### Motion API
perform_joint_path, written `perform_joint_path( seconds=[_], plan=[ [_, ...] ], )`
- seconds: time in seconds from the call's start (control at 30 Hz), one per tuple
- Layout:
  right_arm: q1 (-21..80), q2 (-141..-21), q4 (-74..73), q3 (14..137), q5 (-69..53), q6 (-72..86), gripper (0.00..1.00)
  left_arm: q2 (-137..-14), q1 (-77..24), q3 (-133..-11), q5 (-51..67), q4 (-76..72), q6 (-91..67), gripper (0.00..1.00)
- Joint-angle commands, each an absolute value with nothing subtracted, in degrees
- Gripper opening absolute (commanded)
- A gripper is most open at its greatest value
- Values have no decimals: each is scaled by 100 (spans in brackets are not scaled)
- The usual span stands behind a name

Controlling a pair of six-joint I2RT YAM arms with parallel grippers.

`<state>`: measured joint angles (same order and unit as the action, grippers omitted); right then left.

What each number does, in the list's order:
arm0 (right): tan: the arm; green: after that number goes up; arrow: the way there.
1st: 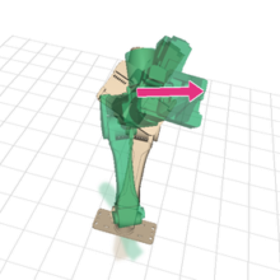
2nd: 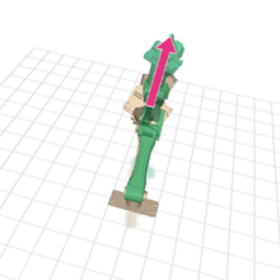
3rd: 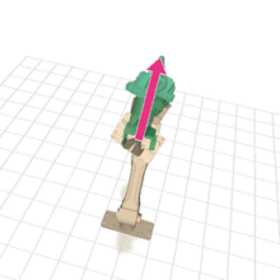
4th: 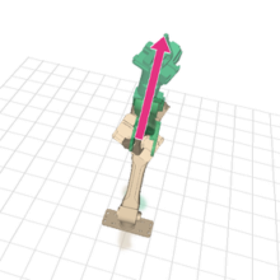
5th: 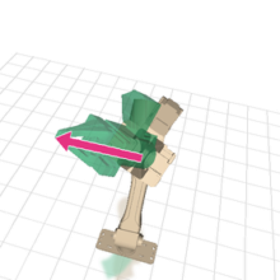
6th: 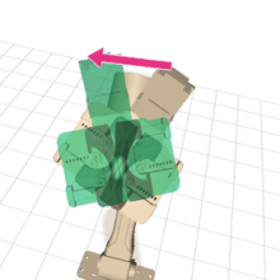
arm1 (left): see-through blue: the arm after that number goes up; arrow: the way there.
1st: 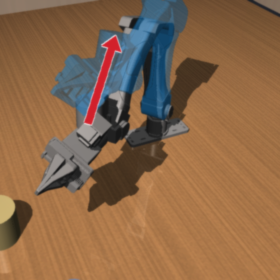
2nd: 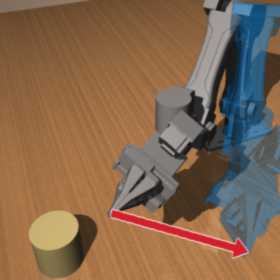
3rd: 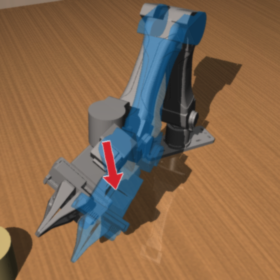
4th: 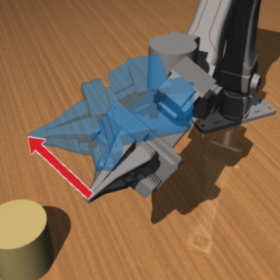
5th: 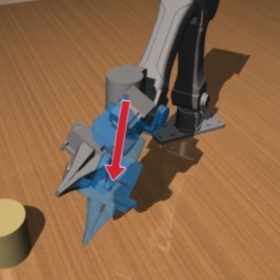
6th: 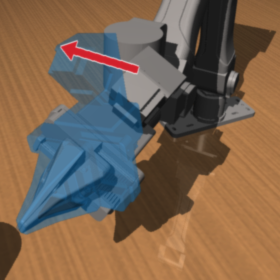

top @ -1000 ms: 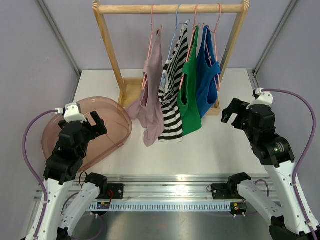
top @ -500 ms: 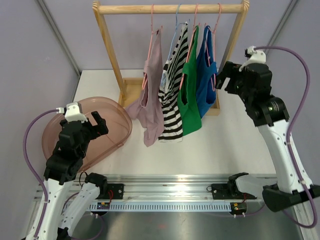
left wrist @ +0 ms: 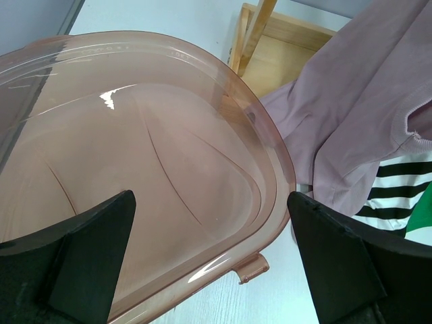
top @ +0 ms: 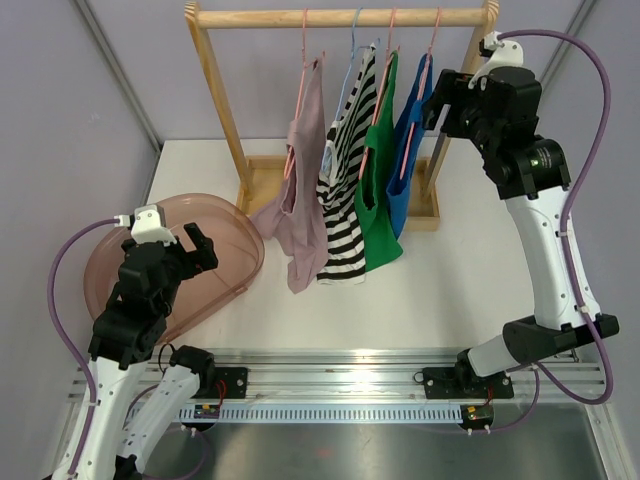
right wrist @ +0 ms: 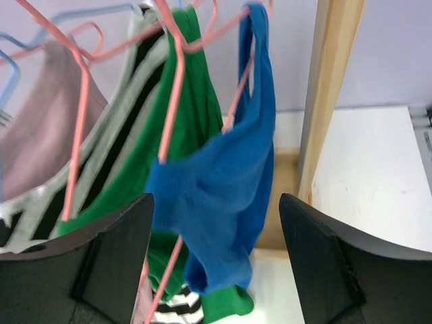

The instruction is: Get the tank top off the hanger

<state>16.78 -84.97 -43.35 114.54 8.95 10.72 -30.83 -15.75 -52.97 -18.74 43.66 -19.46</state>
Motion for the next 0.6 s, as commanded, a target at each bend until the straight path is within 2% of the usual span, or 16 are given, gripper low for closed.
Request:
perform_joint_path(
  seconds=[0.0,0.13,0.27,0.37,0.47,0.5,0.57],
  plan=[
    [1723,-8639,-4235,12057,686,949,83,-3050,-1600,-5273,-1758,4078,-1890,99],
    [1714,-9053,-4886,12919,607,896,84,-3050,-1600,-5265,-1758,4087,-1890,99],
    [1714,-8851,-4414,12367,318,967,87,-3059,-1600,-5273,-1740,4069,-1890,99],
    [1714,-9252,-4682,12690,386,914,84,-3050,-1600,-5265,-1723,4069,-1890,99],
    [1723,-9815,-4991,13384,841,800,74,-3041,-1600,-5265,-1731,4078,-1881,99],
    [1714,-9922,-5105,13629,966,704,65,-3032,-1600,-5265,-1731,4069,-1881,99],
    [1714,-10185,-5220,13824,1212,616,57,-3032,-1600,-5265,-1723,4069,-1881,99]
  ],
)
